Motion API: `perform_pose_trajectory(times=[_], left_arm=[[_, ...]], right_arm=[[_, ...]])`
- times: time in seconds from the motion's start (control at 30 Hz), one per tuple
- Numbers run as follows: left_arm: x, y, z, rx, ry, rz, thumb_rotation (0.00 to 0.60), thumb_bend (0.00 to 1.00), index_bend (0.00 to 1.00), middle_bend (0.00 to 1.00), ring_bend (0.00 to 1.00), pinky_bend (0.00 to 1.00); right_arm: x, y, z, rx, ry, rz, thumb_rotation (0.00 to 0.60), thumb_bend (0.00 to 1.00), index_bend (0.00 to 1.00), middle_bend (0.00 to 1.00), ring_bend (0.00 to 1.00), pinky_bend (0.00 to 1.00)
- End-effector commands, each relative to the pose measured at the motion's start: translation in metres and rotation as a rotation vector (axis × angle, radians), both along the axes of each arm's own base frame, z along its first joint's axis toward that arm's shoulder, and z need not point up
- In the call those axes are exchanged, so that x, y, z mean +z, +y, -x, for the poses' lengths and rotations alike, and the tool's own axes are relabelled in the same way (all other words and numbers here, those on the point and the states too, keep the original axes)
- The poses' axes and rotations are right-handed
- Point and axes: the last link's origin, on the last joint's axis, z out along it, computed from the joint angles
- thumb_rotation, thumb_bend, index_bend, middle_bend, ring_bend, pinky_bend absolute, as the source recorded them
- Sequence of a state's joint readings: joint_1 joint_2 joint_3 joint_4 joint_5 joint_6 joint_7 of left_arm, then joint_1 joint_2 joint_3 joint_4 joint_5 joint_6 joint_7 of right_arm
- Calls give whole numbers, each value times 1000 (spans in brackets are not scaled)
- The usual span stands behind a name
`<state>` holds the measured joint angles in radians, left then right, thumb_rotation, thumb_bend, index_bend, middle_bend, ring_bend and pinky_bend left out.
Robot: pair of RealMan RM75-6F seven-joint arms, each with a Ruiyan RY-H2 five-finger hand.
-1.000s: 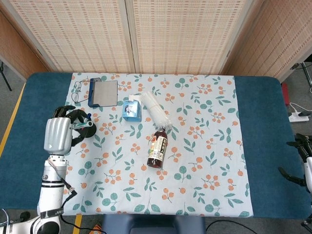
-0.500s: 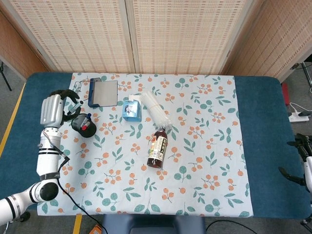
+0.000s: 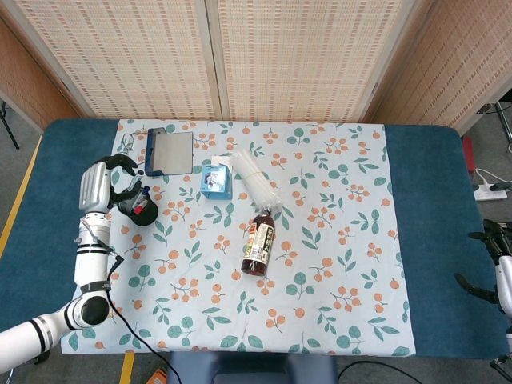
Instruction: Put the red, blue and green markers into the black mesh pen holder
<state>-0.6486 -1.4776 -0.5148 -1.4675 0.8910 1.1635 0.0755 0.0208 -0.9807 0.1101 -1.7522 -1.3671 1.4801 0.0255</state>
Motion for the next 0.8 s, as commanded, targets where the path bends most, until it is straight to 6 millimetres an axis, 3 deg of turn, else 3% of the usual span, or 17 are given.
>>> perform_pose_trajectory(times=[0.03,0.43,0.57,0.67,0.8], left_arm=[[-6,1,1,5,1,6,600,277,498,617,293,240],[-23,7,21,32,-11,38,600,276,493,602,290,237],[-26,7,23,14,11,80,600,276,393,471,238,212],[-29,7,26,1,25,130,600,277,290,292,166,176],[-30,7,30,-9,70,171,600,276,225,118,64,125]], right_arm=[[1,0,0,0,-1,2,600,98,279,80,232,176],[-1,-1,0,0,1,-5,600,99,279,80,232,176],[-2,-1,-1,0,1,-8,600,99,279,80,232,176],[-2,-1,-1,0,1,-5,600,98,279,80,232,176],[-1,-1,0,-2,0,-5,600,99,279,82,232,171]])
